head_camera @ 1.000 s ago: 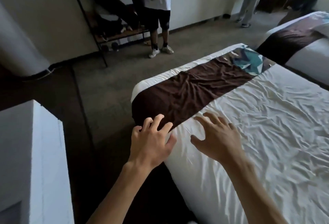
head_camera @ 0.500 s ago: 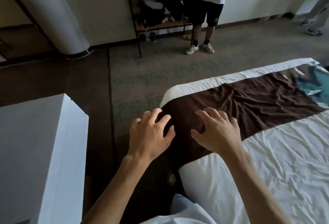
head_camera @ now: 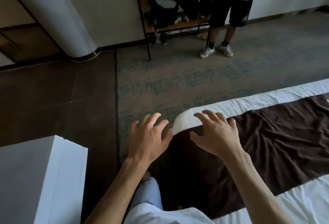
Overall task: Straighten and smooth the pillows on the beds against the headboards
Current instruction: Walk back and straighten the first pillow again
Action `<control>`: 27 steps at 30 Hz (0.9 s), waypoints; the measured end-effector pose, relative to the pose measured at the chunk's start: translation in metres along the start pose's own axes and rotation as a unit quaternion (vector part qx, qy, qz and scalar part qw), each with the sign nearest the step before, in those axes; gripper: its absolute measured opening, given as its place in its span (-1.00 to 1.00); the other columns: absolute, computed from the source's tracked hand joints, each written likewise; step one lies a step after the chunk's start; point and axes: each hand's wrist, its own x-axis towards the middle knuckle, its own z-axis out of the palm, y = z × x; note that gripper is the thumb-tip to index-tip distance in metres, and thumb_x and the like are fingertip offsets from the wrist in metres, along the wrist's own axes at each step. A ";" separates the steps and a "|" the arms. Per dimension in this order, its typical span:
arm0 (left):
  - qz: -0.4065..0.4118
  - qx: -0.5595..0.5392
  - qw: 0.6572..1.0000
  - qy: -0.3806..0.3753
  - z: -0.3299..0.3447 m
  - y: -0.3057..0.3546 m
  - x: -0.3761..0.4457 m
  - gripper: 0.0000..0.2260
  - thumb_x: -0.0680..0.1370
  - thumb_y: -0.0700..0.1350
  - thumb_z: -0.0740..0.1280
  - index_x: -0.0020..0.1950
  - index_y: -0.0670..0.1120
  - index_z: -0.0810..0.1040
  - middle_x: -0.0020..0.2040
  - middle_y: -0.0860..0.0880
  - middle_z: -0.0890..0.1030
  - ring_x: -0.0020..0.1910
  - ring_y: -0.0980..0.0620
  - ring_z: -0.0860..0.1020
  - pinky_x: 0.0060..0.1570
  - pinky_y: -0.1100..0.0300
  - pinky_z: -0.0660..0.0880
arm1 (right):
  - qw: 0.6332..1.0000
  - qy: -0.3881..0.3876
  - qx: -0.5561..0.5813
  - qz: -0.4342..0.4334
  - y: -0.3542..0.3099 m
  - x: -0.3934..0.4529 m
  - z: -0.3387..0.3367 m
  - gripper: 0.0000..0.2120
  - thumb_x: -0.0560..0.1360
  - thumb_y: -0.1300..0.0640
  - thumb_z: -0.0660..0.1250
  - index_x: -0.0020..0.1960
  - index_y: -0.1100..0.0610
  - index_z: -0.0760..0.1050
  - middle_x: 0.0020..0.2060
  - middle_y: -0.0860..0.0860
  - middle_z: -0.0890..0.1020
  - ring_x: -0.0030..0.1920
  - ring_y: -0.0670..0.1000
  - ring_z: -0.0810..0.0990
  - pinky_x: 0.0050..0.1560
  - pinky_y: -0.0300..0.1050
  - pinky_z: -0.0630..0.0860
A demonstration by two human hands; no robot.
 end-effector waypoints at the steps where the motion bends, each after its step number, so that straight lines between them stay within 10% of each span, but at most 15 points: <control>1: -0.002 -0.004 1.000 0.003 0.005 -0.009 0.020 -0.63 0.56 0.21 0.16 0.23 0.13 0.62 0.39 0.05 0.53 0.33 0.03 0.49 0.17 -0.14 0.47 | 1.000 -0.002 -0.001 0.002 -0.002 0.021 -0.001 -0.34 0.43 -0.34 0.22 0.48 -0.21 0.21 0.52 -0.16 0.30 0.53 0.04 0.24 0.46 0.35 0.20; 16: 0.097 -0.010 0.995 -0.006 0.026 -0.126 0.383 -0.56 0.56 0.25 0.09 0.32 0.16 0.56 0.46 0.04 0.46 0.43 -0.01 0.41 0.36 -0.23 0.33 | 0.990 0.015 0.049 0.135 -0.029 0.368 -0.047 -0.28 0.41 -0.35 0.32 0.50 -0.23 0.18 0.52 -0.15 0.29 0.53 0.05 0.21 0.47 0.39 0.17; 27: 0.269 -0.041 0.961 -0.043 0.070 -0.028 0.608 -0.57 0.52 0.25 0.16 0.33 0.19 0.55 0.52 0.00 0.39 0.48 -0.10 0.35 0.38 -0.32 0.28 | 0.937 0.063 0.085 0.334 0.085 0.473 -0.084 -0.26 0.37 -0.37 0.29 0.49 -0.27 0.14 0.58 -0.12 0.10 0.57 0.11 0.08 0.48 0.39 0.15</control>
